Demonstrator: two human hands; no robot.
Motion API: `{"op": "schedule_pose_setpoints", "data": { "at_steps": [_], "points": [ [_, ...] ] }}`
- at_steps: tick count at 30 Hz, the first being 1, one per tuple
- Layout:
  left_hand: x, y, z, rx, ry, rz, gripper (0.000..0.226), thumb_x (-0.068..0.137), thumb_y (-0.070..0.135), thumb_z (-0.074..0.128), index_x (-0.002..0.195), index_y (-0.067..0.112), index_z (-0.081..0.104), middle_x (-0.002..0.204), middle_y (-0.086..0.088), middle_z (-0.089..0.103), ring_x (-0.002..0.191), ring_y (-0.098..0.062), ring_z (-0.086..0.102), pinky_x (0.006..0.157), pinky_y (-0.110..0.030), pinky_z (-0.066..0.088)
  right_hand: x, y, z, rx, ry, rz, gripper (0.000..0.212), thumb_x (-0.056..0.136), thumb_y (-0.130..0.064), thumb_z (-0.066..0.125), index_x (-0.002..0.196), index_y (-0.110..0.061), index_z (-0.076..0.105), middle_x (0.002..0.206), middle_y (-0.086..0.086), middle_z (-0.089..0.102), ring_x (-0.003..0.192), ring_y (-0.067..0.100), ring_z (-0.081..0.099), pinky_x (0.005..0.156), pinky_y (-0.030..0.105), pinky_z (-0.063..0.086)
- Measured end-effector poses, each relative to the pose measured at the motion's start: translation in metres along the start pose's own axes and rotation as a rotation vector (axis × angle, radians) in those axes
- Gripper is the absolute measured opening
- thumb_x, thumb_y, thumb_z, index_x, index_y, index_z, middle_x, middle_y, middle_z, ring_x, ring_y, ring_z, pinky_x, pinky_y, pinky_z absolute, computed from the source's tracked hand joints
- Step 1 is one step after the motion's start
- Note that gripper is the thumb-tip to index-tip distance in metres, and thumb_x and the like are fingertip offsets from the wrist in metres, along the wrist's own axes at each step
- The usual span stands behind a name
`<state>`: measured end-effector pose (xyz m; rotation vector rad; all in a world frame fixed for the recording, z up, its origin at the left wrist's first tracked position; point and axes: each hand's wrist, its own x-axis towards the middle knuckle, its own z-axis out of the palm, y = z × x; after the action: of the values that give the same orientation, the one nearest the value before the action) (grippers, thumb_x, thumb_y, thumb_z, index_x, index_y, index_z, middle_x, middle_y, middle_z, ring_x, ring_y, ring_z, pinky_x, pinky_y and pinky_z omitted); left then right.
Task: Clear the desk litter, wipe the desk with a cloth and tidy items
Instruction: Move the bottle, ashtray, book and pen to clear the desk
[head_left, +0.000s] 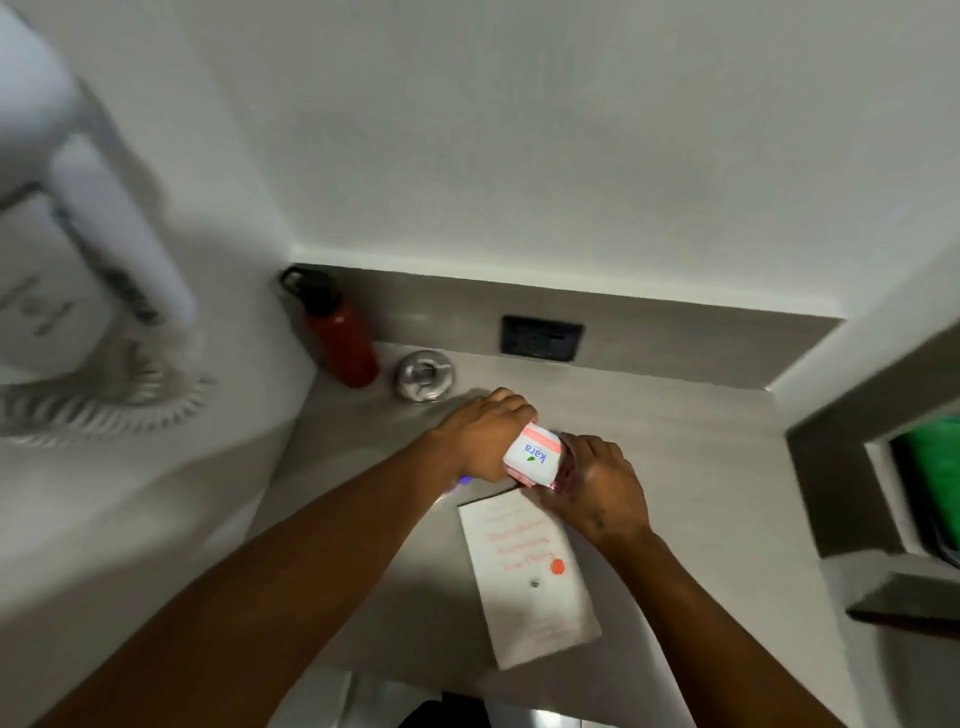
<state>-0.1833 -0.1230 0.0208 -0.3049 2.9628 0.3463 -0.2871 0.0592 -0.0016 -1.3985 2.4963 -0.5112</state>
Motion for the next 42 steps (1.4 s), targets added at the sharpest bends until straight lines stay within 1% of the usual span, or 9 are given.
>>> {"op": "schedule_pose_setpoints", "data": {
  "at_steps": [7,12,21,26,30,34,36,39,42],
  "points": [
    [-0.105,-0.121,0.004,0.042,0.032,-0.355,0.068,0.063,0.028,0.079,0.122,0.014,0.05,0.123,-0.007,0.054,0.114,-0.028,0.052,0.093,-0.042,0.051,0.083,-0.128,0.059,-0.001,-0.173,-0.239,0.086,0.067,-0.061,0.074,0.14,-0.027,0.046,0.129,0.003,0.061,0.113,0.023,0.055,0.093,0.034,0.048],
    [-0.142,-0.167,0.019,-0.053,-0.003,-0.554,0.079,0.066,0.022,0.085,0.133,0.016,0.042,0.131,-0.008,0.05,0.122,-0.028,0.048,0.1,-0.04,0.046,0.117,-0.186,0.096,0.021,-0.278,-0.305,0.082,0.068,-0.059,0.077,0.138,-0.027,0.049,0.129,0.003,0.062,0.114,0.024,0.057,0.095,0.036,0.049],
    [-0.138,-0.183,0.044,-0.042,0.06,-0.571,0.075,0.069,0.025,0.082,0.134,0.012,0.047,0.132,-0.013,0.052,0.124,-0.03,0.046,0.111,-0.038,0.037,0.131,-0.188,0.116,0.0,-0.358,-0.281,0.086,0.073,-0.05,0.079,0.146,-0.026,0.04,0.139,0.002,0.055,0.127,0.024,0.05,0.104,0.038,0.045],
    [-0.133,-0.177,0.047,-0.125,0.075,-0.644,0.081,0.073,0.017,0.081,0.143,0.01,0.04,0.14,-0.014,0.047,0.13,-0.031,0.045,0.11,-0.041,0.041,0.124,-0.18,0.11,0.088,-0.377,-0.268,0.079,0.078,-0.041,0.079,0.145,-0.023,0.042,0.138,0.003,0.057,0.124,0.023,0.055,0.102,0.041,0.05],
    [-0.139,-0.145,0.042,-0.146,0.153,-0.712,0.087,0.078,0.017,0.077,0.151,0.011,0.029,0.152,-0.012,0.036,0.139,-0.03,0.038,0.114,-0.042,0.04,0.11,-0.154,0.086,0.228,-0.264,-0.193,0.055,0.078,-0.04,0.079,0.128,-0.026,0.06,0.12,-0.002,0.068,0.1,0.015,0.063,0.082,0.028,0.05],
    [-0.148,-0.053,0.061,-0.338,0.297,-0.779,0.071,0.083,0.023,0.063,0.147,0.006,0.037,0.148,-0.017,0.042,0.136,-0.034,0.04,0.115,-0.04,0.035,0.074,-0.085,0.05,0.213,-0.218,-0.039,0.033,0.082,-0.046,0.072,0.11,-0.032,0.063,0.1,-0.008,0.068,0.079,0.005,0.061,0.071,0.025,0.051],
    [-0.148,0.001,0.081,-0.49,0.218,-0.858,0.058,0.088,0.031,0.062,0.139,0.008,0.047,0.138,-0.016,0.053,0.127,-0.032,0.051,0.109,-0.037,0.042,0.044,-0.046,0.037,0.103,-0.279,0.06,0.035,0.078,-0.049,0.072,0.105,-0.031,0.06,0.099,-0.004,0.066,0.081,0.01,0.063,0.071,0.03,0.056],
    [-0.141,0.065,0.104,-0.636,0.069,-0.929,0.046,0.084,0.041,0.07,0.119,0.011,0.06,0.116,-0.009,0.068,0.106,-0.025,0.066,0.087,-0.028,0.052,-0.009,-0.006,0.028,0.049,-0.319,0.14,0.056,0.072,-0.051,0.076,0.118,-0.024,0.056,0.107,0.002,0.064,0.096,0.022,0.065,0.078,0.04,0.059],
    [-0.131,0.1,0.111,-0.736,0.017,-1.002,0.041,0.08,0.044,0.073,0.103,0.011,0.066,0.103,-0.007,0.073,0.093,-0.023,0.07,0.076,-0.028,0.055,-0.051,0.009,0.028,0.183,-0.343,0.138,0.048,0.078,-0.033,0.079,0.121,-0.022,0.061,0.111,0.0,0.071,0.09,0.013,0.065,0.071,0.021,0.053]
  ]
}}
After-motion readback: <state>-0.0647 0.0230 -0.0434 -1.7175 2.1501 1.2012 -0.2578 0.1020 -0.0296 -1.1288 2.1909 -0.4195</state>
